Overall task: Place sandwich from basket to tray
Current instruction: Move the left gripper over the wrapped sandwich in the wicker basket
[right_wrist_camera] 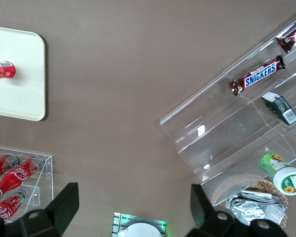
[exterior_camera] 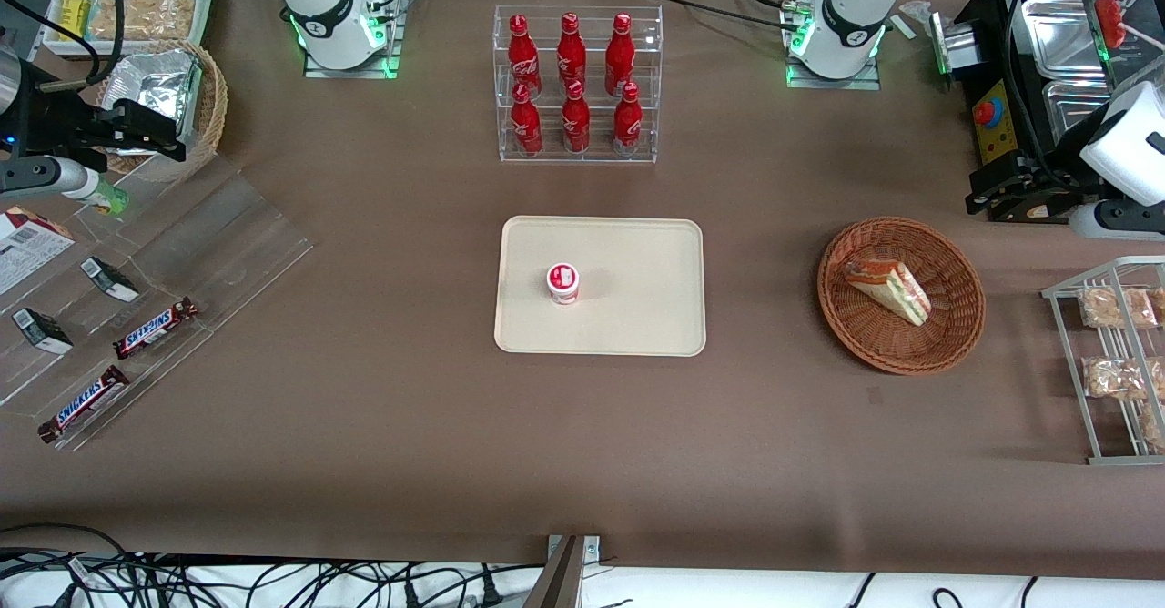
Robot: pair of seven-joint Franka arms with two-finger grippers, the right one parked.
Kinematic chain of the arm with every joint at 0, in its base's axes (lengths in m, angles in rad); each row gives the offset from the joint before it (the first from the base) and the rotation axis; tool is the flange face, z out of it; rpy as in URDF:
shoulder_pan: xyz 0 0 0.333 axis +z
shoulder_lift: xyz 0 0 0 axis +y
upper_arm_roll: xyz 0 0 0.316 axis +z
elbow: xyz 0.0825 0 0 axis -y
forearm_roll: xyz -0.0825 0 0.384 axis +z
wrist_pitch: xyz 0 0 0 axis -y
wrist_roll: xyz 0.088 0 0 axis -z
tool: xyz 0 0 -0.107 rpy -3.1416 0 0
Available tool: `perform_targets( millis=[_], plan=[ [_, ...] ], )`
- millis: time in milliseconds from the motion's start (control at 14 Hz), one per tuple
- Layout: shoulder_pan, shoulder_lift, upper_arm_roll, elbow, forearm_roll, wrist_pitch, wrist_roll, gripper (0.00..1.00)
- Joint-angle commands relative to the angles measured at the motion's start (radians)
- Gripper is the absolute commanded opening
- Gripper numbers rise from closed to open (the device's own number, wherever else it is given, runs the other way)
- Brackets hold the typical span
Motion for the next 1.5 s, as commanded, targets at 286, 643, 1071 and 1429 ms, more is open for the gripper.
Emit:
perform_targets(
  millis=[286, 643, 1071, 1429],
  plan=[
    [0.011, 0.036, 0.012, -0.001, 0.018, -0.001, -0.025, 1.00],
    [0.046, 0.045, 0.004, -0.164, 0.078, 0.143, -0.220, 1.00],
    [0.054, 0.025, 0.004, -0.426, 0.080, 0.410, -0.478, 1.00],
    [0.054, 0.019, 0.001, -0.631, 0.139, 0.674, -0.657, 1.00]
  ],
)
